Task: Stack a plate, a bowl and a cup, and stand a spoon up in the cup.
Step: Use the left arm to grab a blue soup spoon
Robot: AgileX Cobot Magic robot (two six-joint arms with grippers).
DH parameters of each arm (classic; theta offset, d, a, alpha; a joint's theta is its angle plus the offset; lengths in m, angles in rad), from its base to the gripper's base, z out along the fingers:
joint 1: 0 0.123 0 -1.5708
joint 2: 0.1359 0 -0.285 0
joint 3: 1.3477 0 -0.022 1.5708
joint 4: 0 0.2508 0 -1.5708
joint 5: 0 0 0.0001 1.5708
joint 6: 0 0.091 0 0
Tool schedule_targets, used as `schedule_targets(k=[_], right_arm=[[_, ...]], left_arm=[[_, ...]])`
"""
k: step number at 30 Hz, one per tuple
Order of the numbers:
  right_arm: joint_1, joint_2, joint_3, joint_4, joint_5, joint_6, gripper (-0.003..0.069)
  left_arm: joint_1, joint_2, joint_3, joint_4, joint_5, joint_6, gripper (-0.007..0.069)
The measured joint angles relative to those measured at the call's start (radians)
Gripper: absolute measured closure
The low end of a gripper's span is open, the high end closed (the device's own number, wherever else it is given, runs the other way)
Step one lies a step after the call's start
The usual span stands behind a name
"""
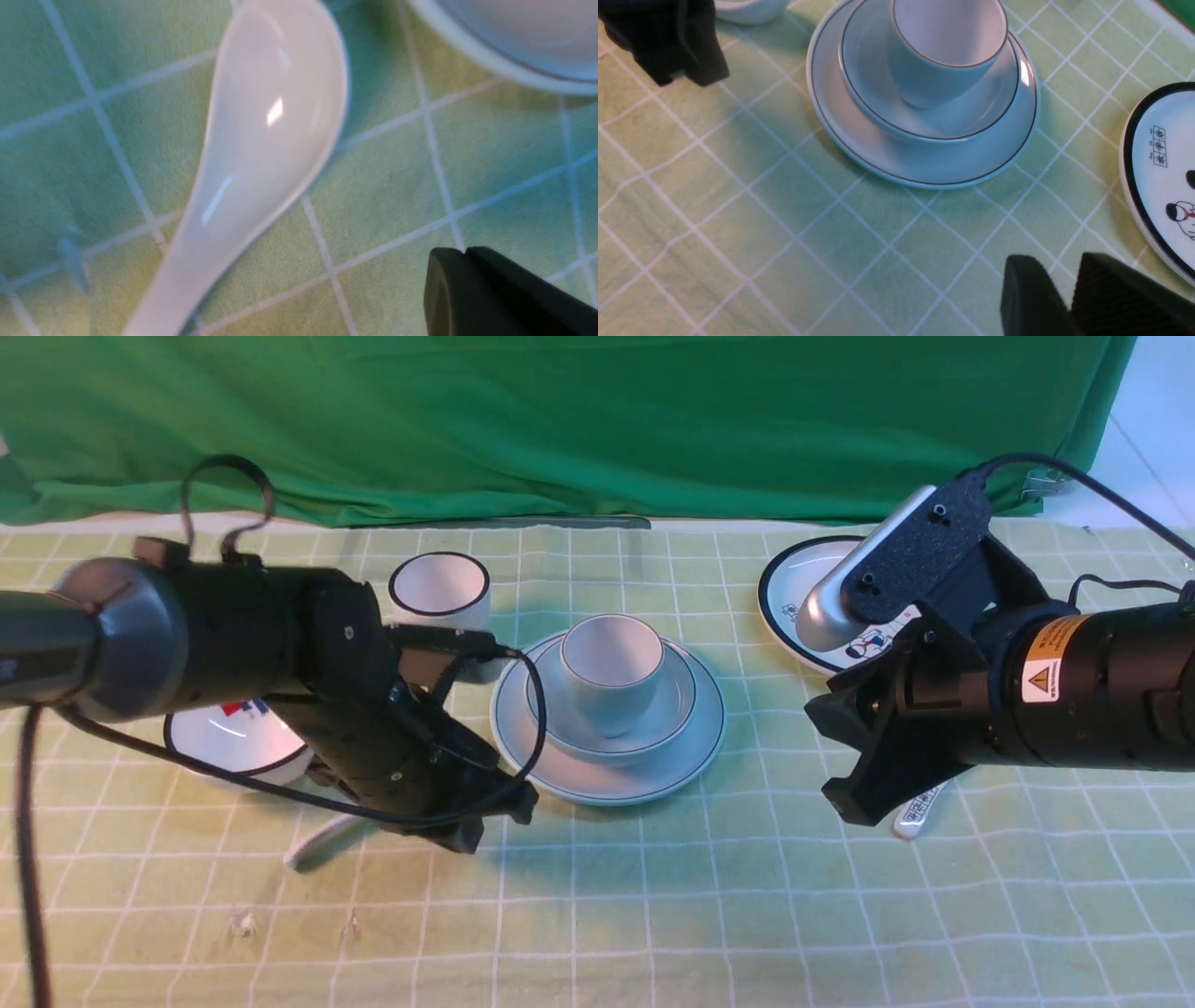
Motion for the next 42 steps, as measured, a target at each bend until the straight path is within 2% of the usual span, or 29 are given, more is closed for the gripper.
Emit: schedule_targets(k=[2,6,10,12,16,20,27,34,42], right_arm=[[0.000,0.000,0.000,0.000,0.000,0.000,0.0463],[0.000,0.000,0.000,-0.002,-0.002,0.000,0.0460],[0.000,0.000,0.000,-0.002,0.005,0.000,0.0470],[0.000,0.000,0.000,-0.002,0.012,0.000,0.0500],[0.000,0.000,0.000,-0.002,0.015,0.007,0.0610],[0.000,0.000,0.000,-0.002,0.015,0.015,0.0639],[0.000,0.000,0.000,-0.002,0.012,0.016,0.0639],[0.000,0.000,0.000,-0.002,0.011,0.016,0.0639],[0.000,0.000,0.000,-0.002,0.011,0.016,0.0634]], left_arm=[[0.000,-0.019,0.000,0.005,-0.017,-0.010,0.0615],[0.014,-0.059,-0.010,0.027,-0.227,-0.061,0.0615],[0.050,0.011,-0.041,0.047,-0.277,-0.084,0.0615],[0.067,0.052,-0.056,0.055,-0.273,-0.087,0.0615],[0.100,0.118,-0.089,0.064,-0.279,-0.131,0.0615],[0.104,0.140,-0.091,0.061,-0.269,-0.131,0.0615],[0.078,0.152,-0.091,-0.002,-0.062,-0.071,0.0615],[0.007,0.124,-0.091,-0.109,0.115,0.078,0.0614],[-0.030,0.087,-0.075,-0.125,0.373,0.105,0.0610]])
